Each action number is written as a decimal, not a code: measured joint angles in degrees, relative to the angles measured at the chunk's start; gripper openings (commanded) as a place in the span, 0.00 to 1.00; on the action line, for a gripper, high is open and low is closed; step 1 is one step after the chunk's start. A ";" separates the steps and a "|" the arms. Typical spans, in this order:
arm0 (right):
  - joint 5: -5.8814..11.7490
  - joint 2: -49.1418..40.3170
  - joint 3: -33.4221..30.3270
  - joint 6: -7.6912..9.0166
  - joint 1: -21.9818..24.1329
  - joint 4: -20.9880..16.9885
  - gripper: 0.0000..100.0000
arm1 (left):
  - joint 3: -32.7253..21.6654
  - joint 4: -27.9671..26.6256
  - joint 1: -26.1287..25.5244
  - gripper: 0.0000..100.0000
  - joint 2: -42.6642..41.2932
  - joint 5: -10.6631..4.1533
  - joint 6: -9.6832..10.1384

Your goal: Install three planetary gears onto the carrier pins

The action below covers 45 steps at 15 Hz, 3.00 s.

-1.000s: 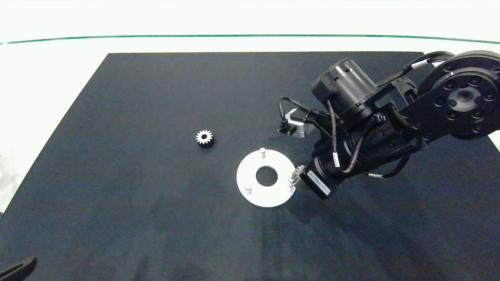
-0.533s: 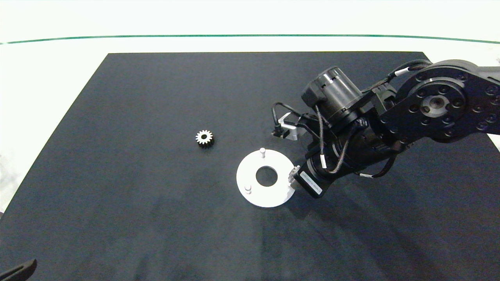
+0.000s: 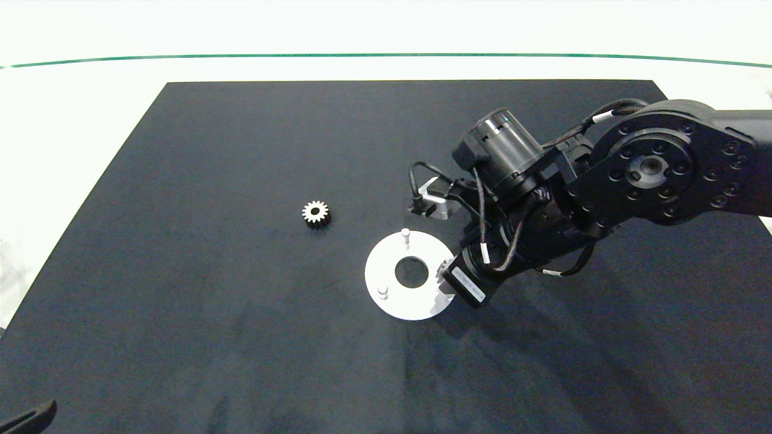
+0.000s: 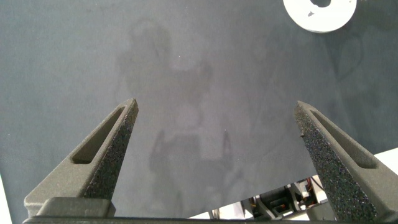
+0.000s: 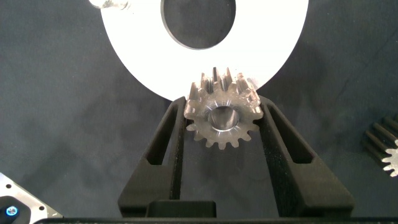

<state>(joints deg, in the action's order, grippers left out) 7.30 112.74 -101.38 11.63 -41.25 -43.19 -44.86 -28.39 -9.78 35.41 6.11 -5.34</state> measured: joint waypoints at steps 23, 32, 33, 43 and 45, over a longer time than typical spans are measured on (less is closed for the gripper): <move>0.71 0.11 0.16 -1.18 -0.80 0.26 1.00 | 0.54 -0.10 0.02 1.00 -0.28 0.00 0.02; 5.78 -14.20 18.64 -10.14 -1.22 15.69 1.00 | 1.54 -0.11 0.18 1.00 -1.02 0.00 0.09; 7.72 -16.08 23.24 -10.62 -1.19 21.35 1.00 | 1.67 -0.10 0.18 1.00 -1.07 0.00 0.09; 11.35 -24.08 37.49 -11.63 8.51 36.47 1.00 | 2.58 -0.10 0.11 1.00 -2.04 0.00 0.11; 10.01 -22.80 39.42 -11.58 10.86 42.45 1.00 | 2.56 -0.10 0.09 1.00 -2.04 0.00 0.09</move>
<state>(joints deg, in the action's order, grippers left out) 17.31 89.94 -61.95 0.05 -30.39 -0.74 -42.30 -28.49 -9.69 33.38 6.11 -5.25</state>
